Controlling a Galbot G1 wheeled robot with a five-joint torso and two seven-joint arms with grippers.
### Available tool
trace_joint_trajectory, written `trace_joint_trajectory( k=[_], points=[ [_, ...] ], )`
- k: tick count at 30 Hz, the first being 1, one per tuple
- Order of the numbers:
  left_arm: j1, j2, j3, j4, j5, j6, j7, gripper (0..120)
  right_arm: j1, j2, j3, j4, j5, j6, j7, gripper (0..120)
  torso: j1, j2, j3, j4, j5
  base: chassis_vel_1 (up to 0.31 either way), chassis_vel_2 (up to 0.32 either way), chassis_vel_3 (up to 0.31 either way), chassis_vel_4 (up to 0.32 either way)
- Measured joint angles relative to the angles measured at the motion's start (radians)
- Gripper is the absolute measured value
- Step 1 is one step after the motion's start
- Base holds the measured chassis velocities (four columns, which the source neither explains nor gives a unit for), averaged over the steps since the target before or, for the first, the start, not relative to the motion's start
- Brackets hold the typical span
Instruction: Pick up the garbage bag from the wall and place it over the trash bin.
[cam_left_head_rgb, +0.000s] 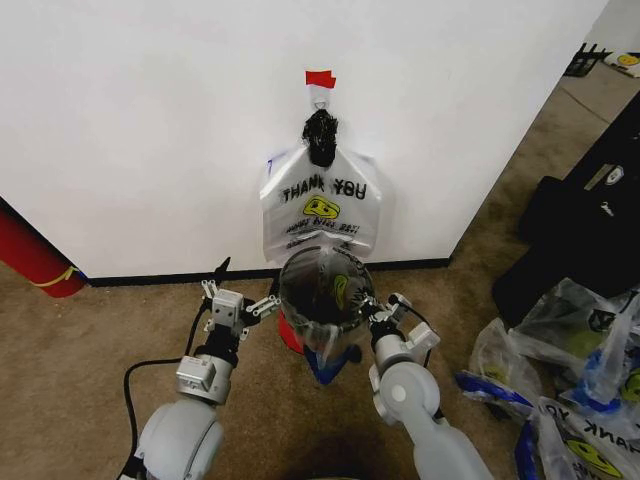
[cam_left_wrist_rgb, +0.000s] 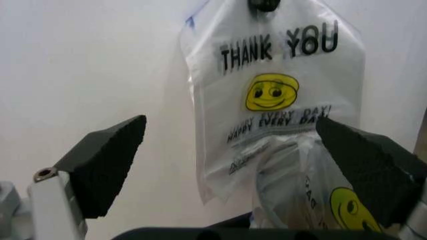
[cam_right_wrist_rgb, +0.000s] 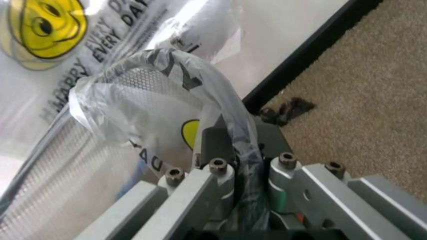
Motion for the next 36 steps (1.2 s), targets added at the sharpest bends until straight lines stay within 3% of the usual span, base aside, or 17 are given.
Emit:
trace_joint_trajectory(
  k=[13,18,28,36],
  points=[
    [-0.005,-0.020,0.006,0.017,0.022,-0.001,0.005,100,0.025,-0.014,-0.038,-0.003,-0.022,-0.114,0.063,0,0.000,0.000,0.000,-0.0001,0.0000,0.000,0.000,0.000,0.000],
    [0.003,-0.026,0.007,0.019,0.033,-0.003,0.005,100,0.010,-0.042,-0.069,0.007,-0.067,-0.173,0.088,8,0.000,0.000,0.000,-0.0001,0.0000,0.000,0.000,0.000,0.000],
    [0.022,-0.029,0.006,0.006,0.050,-0.010,0.006,100,-0.025,-0.069,-0.072,0.005,-0.123,-0.173,0.049,6,0.000,0.000,0.000,-0.0002,0.0000,0.000,0.000,0.000,0.000],
    [0.042,-0.035,0.005,-0.003,0.073,-0.022,0.007,100,-0.041,-0.075,-0.059,0.048,-0.096,-0.175,0.021,20,0.000,0.000,0.000,0.0002,0.0001,0.000,0.000,0.000,0.000]
  ],
)
